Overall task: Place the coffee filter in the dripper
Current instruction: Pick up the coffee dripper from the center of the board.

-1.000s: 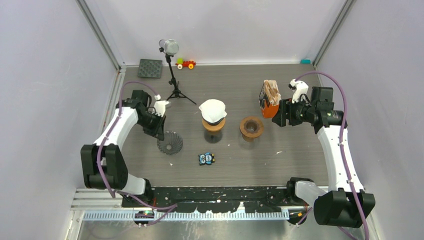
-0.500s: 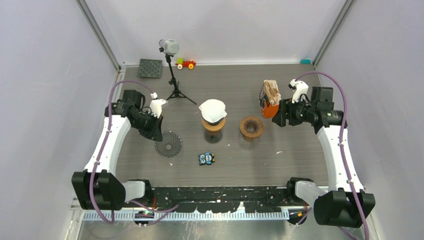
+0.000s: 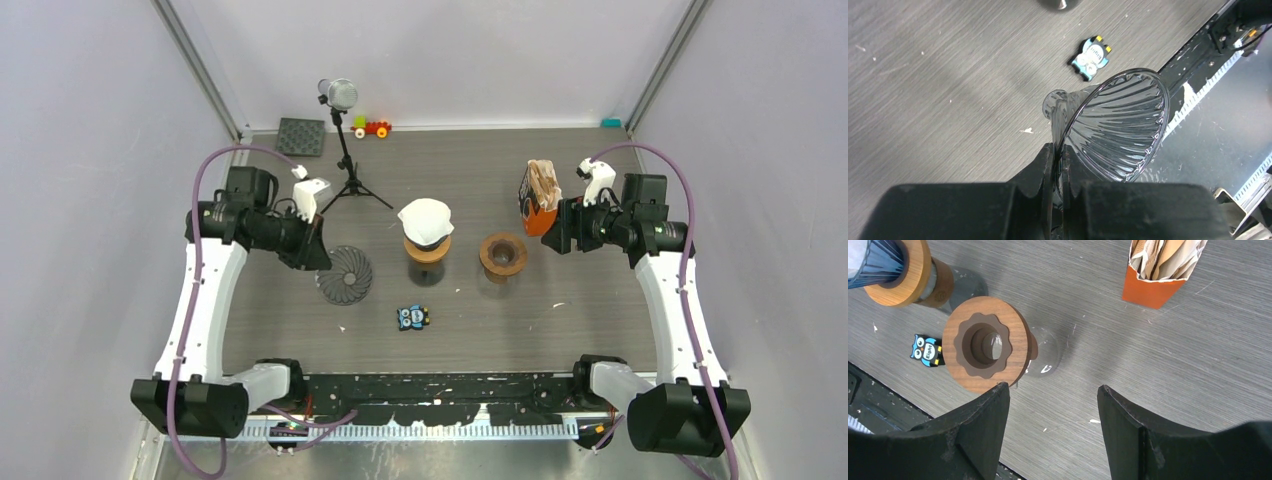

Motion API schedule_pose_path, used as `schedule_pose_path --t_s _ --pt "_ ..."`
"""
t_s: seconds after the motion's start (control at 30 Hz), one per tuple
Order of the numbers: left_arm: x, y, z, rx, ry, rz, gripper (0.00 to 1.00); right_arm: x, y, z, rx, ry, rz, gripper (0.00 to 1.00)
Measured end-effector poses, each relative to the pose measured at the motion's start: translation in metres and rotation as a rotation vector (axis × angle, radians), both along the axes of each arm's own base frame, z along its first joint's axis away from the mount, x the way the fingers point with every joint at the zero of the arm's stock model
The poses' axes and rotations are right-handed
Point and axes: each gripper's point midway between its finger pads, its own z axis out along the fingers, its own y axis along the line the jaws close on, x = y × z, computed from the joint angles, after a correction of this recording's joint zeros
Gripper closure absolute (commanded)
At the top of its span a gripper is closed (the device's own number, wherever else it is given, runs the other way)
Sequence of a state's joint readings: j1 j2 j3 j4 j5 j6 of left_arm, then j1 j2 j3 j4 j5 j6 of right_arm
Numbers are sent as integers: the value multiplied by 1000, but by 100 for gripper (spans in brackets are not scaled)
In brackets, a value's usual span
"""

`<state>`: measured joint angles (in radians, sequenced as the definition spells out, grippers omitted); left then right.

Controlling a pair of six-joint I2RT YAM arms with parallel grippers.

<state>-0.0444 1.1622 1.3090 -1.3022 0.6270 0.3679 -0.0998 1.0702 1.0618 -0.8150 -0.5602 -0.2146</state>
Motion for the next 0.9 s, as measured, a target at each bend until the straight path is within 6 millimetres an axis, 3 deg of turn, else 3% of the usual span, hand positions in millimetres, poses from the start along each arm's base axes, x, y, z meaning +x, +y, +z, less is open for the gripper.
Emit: schedule_pose_path --t_s 0.27,0.53,0.7,0.9 --pt "-8 -36 45 -58 -77 -82 100 -1 8 4 10 -15 33 31" --pt "-27 -92 89 -122 -132 -243 100 1 11 15 -5 -46 49 31" --pt "-11 -132 101 -134 -130 -304 100 1 10 27 -16 -60 52 30" --pt "16 -200 104 -154 -115 -361 100 4 8 46 -27 -90 40 31"
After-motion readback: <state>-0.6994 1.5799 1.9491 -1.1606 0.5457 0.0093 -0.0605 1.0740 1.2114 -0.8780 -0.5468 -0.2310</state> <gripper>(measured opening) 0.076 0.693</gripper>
